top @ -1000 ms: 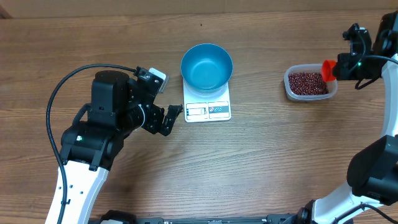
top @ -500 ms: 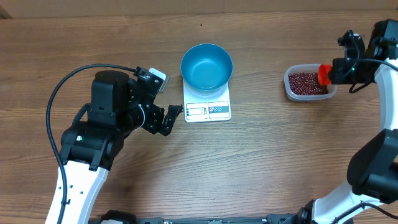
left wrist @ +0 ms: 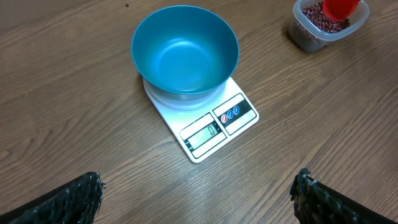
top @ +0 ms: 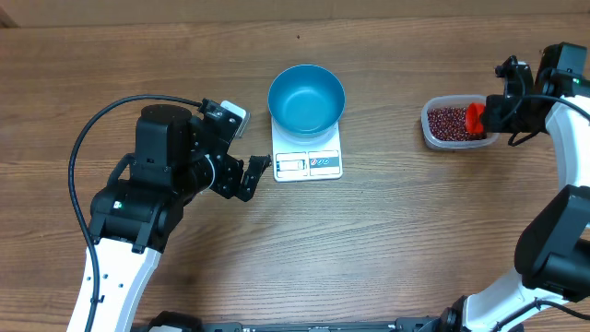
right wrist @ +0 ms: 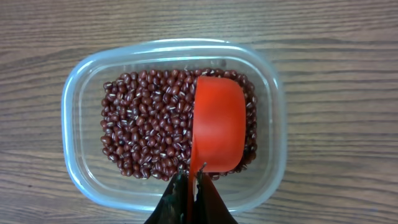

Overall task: Scoop item into bowl and weigh 150g on scale
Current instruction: 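Push the red scoop down into the beans with the right gripper, then lift the filled red scoop out of the bean tub, then carry the filled scoop left over the teal bowl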

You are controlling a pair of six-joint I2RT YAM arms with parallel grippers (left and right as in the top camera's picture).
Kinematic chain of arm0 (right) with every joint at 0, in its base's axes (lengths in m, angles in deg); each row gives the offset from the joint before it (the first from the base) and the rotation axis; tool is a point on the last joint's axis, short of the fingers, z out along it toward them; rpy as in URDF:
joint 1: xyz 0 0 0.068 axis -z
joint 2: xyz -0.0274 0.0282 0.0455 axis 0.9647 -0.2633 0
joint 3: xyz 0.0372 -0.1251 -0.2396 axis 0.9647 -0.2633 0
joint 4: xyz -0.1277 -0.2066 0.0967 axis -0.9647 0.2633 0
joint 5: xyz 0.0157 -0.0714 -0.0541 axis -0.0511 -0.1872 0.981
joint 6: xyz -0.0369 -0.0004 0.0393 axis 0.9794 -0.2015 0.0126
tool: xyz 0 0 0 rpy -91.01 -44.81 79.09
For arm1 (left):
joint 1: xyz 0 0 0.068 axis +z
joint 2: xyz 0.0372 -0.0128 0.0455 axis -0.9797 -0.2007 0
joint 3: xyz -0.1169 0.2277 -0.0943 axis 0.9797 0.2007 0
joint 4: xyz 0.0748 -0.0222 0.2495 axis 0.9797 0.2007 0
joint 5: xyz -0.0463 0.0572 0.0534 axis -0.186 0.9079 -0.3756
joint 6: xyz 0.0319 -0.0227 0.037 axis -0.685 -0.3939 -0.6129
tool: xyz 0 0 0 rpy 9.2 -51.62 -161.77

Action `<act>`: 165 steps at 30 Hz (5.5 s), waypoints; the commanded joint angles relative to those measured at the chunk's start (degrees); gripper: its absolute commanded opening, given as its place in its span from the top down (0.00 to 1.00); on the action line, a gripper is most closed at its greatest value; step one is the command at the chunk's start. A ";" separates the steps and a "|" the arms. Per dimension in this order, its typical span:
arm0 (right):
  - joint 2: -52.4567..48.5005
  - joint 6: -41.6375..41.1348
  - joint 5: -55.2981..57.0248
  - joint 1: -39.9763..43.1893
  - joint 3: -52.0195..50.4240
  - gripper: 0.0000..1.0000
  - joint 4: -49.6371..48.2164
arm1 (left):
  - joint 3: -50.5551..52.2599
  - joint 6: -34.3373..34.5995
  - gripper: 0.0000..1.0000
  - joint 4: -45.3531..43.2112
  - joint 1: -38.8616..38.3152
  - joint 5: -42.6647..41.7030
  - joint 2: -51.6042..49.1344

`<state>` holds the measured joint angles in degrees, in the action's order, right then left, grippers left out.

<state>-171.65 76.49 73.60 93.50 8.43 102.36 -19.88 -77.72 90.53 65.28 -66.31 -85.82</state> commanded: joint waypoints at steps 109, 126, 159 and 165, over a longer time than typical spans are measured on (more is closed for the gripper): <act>-6.56 -6.21 -66.10 15.34 -5.97 0.96 8.92 | -1.05 1.01 0.00 -0.02 -0.37 0.20 0.37; -6.56 -4.94 -71.01 -2.82 -5.90 0.96 8.31 | -1.05 1.01 0.00 -0.02 -0.37 0.20 0.37; -6.34 -29.66 -20.68 -31.52 13.40 0.96 -6.56 | -1.05 1.01 0.01 -0.02 -0.37 0.20 0.37; -6.34 -23.08 -3.45 -38.03 20.00 0.96 -0.68 | -1.05 1.01 0.01 -0.02 -0.37 0.20 0.37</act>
<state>-177.94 48.62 58.15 58.37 24.78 100.53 -19.88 -77.72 90.53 65.28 -66.31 -85.82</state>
